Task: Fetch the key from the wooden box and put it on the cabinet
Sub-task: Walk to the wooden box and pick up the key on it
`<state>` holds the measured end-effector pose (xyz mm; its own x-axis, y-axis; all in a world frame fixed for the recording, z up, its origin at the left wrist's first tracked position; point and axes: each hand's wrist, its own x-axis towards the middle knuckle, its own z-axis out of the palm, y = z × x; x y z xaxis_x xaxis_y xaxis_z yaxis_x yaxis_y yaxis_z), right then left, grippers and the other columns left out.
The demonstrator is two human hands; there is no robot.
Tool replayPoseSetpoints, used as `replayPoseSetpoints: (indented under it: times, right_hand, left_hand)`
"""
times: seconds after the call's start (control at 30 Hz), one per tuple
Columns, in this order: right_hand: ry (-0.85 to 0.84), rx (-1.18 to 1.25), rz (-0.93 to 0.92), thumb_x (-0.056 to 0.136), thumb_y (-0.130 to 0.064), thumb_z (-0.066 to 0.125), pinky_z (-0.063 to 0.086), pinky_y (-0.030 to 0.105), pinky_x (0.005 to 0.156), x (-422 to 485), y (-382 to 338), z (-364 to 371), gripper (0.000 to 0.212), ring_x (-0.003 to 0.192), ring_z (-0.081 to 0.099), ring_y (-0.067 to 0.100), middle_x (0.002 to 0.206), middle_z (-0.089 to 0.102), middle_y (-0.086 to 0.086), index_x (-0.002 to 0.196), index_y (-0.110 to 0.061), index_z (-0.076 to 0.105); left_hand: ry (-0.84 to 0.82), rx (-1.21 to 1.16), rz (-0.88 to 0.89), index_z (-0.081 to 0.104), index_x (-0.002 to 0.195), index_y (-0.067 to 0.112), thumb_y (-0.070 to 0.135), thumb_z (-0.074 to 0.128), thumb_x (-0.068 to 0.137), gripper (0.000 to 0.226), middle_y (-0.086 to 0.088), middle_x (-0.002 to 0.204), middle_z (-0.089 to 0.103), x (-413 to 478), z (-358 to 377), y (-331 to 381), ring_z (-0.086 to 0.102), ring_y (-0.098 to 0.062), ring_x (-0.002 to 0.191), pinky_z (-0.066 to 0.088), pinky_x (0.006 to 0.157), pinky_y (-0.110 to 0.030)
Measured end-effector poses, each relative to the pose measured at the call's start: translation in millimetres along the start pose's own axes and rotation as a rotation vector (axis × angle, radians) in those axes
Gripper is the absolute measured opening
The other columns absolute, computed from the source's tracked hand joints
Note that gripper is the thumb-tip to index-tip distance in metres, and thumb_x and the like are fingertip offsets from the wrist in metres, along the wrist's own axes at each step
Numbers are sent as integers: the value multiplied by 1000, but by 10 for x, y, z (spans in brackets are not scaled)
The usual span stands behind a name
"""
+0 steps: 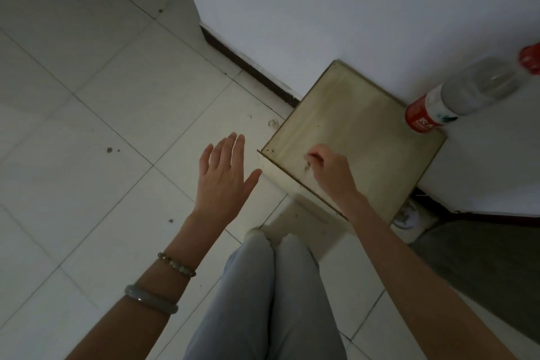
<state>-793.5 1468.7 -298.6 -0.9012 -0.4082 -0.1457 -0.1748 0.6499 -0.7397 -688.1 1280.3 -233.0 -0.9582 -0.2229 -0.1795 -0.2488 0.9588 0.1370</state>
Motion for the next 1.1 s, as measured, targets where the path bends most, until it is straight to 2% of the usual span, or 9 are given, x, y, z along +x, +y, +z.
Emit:
replayPoseSetpoints:
  times: [0.07, 0.13, 0.27, 0.37, 0.67, 0.77, 0.9, 1.0, 1.1]
  right_hand:
    - [-23, 42, -67, 90, -5, 53, 55, 39, 53, -108, -354, -197, 11, 57, 62, 27, 66, 63, 14, 80, -6, 57]
    - [-30, 165, -80, 89, -5, 55, 58, 32, 63, -225, -730, -396, 7, 67, 66, 20, 73, 67, 10, 84, -6, 59]
    - [-85, 476, -33, 88, -7, 56, 58, 31, 77, -455, -1464, -802, 15, 79, 68, 14, 81, 68, 2, 81, -19, 61]
    - [-176, 601, -76, 88, -6, 52, 57, 28, 78, -626, -1967, -1081, 21, 85, 67, 20, 89, 68, 13, 79, -23, 60]
    - [-305, 484, -323, 93, -5, 44, 59, 43, 73, -879, -2747, -1327, 13, 72, 67, 19, 73, 62, 4, 85, -9, 54]
    - [-381, 508, -329, 93, -3, 44, 59, 40, 72, -908, -2835, -1242, 14, 69, 67, 20, 71, 61, 6, 85, -8, 54]
    - [-432, 441, -293, 92, -5, 47, 61, 41, 65, -897, -2952, -1081, 13, 76, 68, 23, 86, 65, 13, 88, -10, 59]
    - [-511, 465, -243, 91, -4, 49, 60, 43, 64, -839, -3131, -906, 13, 71, 68, 26, 80, 64, 11, 88, -7, 61]
    - [-583, 439, -260, 91, -5, 51, 60, 34, 59, -723, -3349, -700, 11, 67, 68, 25, 74, 65, 14, 87, -7, 61]
  left_hand:
    - [17, -10, -21, 27, 141, 3, 48, 39, 92, 68, -19, 147, 35, -151, -298, 22, 32, -35, 134, 18, 114, -50]
    - [32, -4, -47, 26, 141, 3, 49, 38, 92, 68, -18, 147, 34, -314, -604, 53, 31, -34, 134, 17, 114, -49]
    - [77, -2, -104, 26, 141, 4, 51, 32, 91, 69, -19, 146, 35, -625, -1210, 101, 32, -34, 134, 18, 113, -50]
    - [140, -9, -146, 28, 140, 2, 52, 30, 91, 70, -20, 145, 36, -874, -1619, 106, 33, -36, 133, 20, 113, -51]
    - [229, -40, -316, 29, 140, 2, 52, 31, 90, 71, -20, 145, 38, -1554, -2011, 140, 34, -36, 133, 21, 112, -51]
    - [226, -54, -369, 32, 139, 1, 52, 32, 90, 70, -21, 143, 40, -1702, -1964, 114, 36, -36, 131, 23, 111, -52]
    - [229, -77, -455, 35, 137, 1, 54, 28, 92, 70, -21, 140, 43, -1877, -1931, 16, 40, -37, 129, 26, 109, -52]
    - [233, -90, -502, 39, 134, 0, 53, 24, 90, 71, -21, 137, 47, -1960, -1944, -145, 43, -37, 126, 30, 107, -52]
    - [249, -91, -540, 40, 133, -1, 55, 20, 90, 74, -22, 136, 48, -1940, -2002, -403, 45, -37, 125, 29, 107, -51]
